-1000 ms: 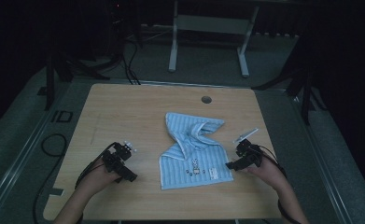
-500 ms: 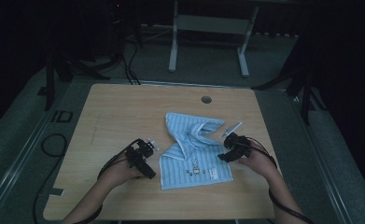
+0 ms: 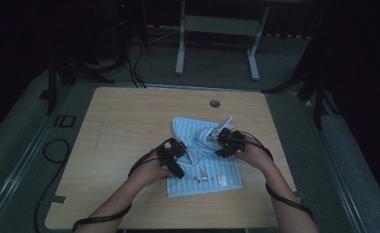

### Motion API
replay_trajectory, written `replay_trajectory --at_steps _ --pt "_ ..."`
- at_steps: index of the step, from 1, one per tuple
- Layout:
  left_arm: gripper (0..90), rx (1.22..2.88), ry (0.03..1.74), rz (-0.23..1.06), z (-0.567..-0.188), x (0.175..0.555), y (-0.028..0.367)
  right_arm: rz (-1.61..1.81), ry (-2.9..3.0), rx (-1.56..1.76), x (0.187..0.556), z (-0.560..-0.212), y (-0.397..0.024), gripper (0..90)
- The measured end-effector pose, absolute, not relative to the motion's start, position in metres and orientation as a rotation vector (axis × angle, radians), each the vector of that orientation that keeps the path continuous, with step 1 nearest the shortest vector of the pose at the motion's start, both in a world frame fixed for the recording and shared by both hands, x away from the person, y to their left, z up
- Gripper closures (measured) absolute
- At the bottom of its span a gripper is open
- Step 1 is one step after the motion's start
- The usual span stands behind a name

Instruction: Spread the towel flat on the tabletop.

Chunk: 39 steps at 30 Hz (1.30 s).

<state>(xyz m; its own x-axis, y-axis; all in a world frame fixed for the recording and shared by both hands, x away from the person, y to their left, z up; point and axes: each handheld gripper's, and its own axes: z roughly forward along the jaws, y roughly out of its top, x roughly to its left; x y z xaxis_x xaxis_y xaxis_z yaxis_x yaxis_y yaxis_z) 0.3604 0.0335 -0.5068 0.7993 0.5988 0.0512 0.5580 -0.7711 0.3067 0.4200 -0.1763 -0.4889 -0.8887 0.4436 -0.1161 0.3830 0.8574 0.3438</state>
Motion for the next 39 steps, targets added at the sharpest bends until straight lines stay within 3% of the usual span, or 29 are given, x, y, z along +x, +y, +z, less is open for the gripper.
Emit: replay_trajectory --at_steps 4,8,11,13,16,19,21,32,39 --pt "25.5 2.713 0.853 0.257 -0.504 0.366 0.016 0.441 2.869 0.624 0.423 -0.494 -0.165 60.3" --pt "28.2 2.695 0.847 0.26 -0.506 0.374 0.002 0.447 2.865 0.661 0.428 -0.495 -0.162 72.2" --pt "31.9 2.69 0.859 0.267 -0.511 0.38 -0.006 0.453 2.846 0.675 0.432 -0.494 -0.163 88.1" --pt "32.4 2.715 0.858 0.278 -0.514 0.385 -0.009 0.463 2.842 0.697 0.432 -0.491 -0.164 88.9" --pt "51.1 2.679 0.863 0.305 -0.516 0.388 -0.011 0.487 2.826 0.699 0.431 -0.487 -0.166 89.3" --pt "78.2 2.678 0.841 0.327 -0.511 0.389 -0.01 0.489 2.82 0.72 0.432 -0.484 -0.171 89.3" --pt "86.4 2.665 0.842 0.327 -0.505 0.389 -0.007 0.49 2.821 0.737 0.432 -0.481 -0.174 89.3" --pt "88.2 2.6 0.84 0.362 -0.475 0.379 0.019 0.716 2.763 0.945 0.436 -0.464 -0.209 89.3" --pt "88.2 2.596 0.875 0.39 -0.469 0.376 0.039 0.397 2.861 0.876 0.437 -0.466 -0.21 89.3"
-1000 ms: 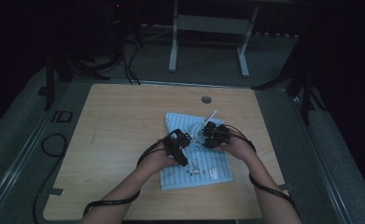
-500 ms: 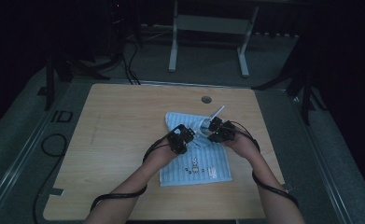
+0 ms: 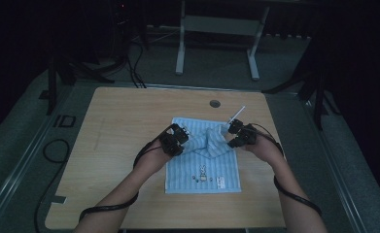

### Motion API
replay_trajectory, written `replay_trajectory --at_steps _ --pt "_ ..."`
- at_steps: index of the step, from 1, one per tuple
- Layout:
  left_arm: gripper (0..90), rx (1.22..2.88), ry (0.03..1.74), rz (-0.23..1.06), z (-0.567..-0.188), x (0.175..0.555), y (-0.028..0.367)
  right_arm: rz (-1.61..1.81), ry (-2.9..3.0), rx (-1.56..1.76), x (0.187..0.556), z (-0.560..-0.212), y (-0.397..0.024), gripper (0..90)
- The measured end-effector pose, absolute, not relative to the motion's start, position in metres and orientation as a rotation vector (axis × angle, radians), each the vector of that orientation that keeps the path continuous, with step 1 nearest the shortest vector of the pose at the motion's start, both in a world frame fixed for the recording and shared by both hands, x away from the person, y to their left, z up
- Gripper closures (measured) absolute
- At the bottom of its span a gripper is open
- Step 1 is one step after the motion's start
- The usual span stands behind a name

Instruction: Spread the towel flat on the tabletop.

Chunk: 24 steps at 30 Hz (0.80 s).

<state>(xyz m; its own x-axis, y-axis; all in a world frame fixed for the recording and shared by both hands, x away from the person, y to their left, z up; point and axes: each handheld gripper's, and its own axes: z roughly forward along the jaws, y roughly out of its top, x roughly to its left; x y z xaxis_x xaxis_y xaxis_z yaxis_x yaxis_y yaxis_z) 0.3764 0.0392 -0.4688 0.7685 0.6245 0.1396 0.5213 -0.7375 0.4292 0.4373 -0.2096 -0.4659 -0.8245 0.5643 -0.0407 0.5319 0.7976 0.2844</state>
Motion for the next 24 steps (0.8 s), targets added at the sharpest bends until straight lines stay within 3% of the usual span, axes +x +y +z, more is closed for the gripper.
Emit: replay_trajectory --at_steps 7,11,13,20,22,24 --pt "88.1 2.55 0.962 0.429 -0.462 0.38 0.07 0.311 2.875 0.923 0.442 -0.466 -0.217 89.2" --pt "88.1 2.517 1.021 0.393 -0.461 0.387 0.088 0.351 2.85 1.0 0.445 -0.462 -0.228 89.2" --pt "88.1 2.466 1.068 0.298 -0.464 0.394 0.101 0.419 2.851 1.061 0.448 -0.46 -0.24 89.2" --pt "87.6 2.449 1.082 0.28 -0.478 0.406 0.093 0.37 2.844 1.071 0.45 -0.47 -0.237 88.2" --pt "85.4 2.424 1.103 0.248 -0.48 0.411 0.093 0.369 2.822 1.078 0.451 -0.473 -0.236 84.1" --pt "75.3 2.393 1.143 0.258 -0.478 0.415 0.095 0.364 2.792 1.077 0.451 -0.473 -0.235 73.7"
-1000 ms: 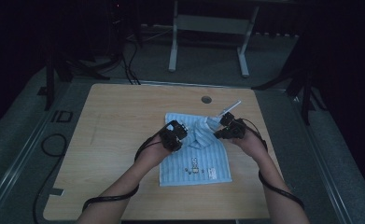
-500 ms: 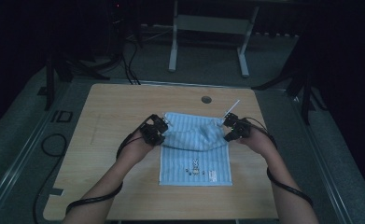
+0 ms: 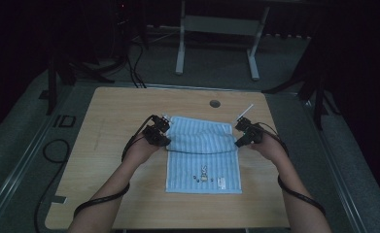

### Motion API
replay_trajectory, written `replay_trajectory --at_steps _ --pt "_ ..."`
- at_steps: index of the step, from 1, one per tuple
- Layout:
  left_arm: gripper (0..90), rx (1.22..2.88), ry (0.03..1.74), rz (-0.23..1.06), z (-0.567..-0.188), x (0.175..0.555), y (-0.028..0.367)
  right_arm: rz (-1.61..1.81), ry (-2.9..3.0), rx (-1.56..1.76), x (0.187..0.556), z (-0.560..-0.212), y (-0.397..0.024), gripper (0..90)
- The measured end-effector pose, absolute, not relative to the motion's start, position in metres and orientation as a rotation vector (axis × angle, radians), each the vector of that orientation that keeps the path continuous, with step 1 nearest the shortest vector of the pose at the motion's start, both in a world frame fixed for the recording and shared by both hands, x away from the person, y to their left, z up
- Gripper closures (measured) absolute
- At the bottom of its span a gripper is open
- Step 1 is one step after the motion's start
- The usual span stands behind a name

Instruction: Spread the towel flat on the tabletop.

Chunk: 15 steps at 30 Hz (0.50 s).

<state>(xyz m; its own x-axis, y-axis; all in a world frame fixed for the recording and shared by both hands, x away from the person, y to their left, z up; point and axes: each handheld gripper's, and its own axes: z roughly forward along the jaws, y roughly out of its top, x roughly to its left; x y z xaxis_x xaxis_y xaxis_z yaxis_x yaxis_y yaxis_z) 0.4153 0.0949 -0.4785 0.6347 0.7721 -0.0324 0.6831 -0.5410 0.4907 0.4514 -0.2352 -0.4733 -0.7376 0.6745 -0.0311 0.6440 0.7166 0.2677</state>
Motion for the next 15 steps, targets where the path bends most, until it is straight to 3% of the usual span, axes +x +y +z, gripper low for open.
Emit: replay_trajectory --at_steps 2,5,10,15 --pt "62.9 2.376 1.155 0.276 -0.473 0.414 0.098 0.36 2.777 1.079 0.45 -0.47 -0.237 70.4" --pt "53.9 2.411 1.105 0.331 -0.465 0.401 0.099 0.381 2.772 1.053 0.441 -0.461 -0.24 65.8" --pt "53.8 2.493 0.946 0.349 -0.459 0.366 0.091 0.466 2.802 0.978 0.416 -0.454 -0.243 59.7" --pt "51.5 2.553 0.819 0.268 -0.474 0.335 0.075 0.476 2.839 0.889 0.384 -0.465 -0.243 57.8"
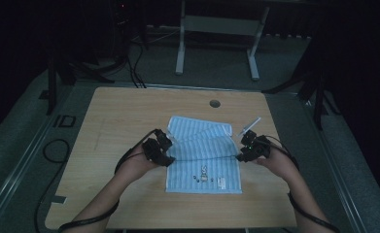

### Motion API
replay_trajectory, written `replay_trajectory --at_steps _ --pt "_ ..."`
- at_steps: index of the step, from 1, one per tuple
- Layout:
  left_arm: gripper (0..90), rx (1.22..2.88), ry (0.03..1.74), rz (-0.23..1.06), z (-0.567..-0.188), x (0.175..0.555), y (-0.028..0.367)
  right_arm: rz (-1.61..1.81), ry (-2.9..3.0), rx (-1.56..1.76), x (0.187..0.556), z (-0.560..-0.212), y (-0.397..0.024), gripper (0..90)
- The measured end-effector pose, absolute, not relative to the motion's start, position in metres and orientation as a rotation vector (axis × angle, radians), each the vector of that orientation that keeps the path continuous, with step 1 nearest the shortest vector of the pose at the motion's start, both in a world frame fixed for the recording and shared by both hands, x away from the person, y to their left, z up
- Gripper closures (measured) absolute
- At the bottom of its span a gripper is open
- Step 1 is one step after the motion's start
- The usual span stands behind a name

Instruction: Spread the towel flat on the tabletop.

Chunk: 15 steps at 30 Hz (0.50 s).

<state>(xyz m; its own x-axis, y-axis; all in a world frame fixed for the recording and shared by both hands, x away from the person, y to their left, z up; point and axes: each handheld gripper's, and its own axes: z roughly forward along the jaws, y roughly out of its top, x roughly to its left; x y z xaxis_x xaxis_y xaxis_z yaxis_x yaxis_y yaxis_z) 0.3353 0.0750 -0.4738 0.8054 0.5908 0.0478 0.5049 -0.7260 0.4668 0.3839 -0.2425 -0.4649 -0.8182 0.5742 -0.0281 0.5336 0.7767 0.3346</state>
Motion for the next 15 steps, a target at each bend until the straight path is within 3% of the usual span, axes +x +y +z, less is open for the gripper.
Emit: replay_trajectory --at_steps 9,15 --pt "51.4 2.681 0.718 0.185 -0.514 0.313 0.055 0.421 2.907 0.743 0.342 -0.501 -0.221 56.6" --pt "49.1 2.727 0.71 0.167 -0.523 0.314 0.052 0.335 2.93 0.67 0.337 -0.514 -0.215 56.0"
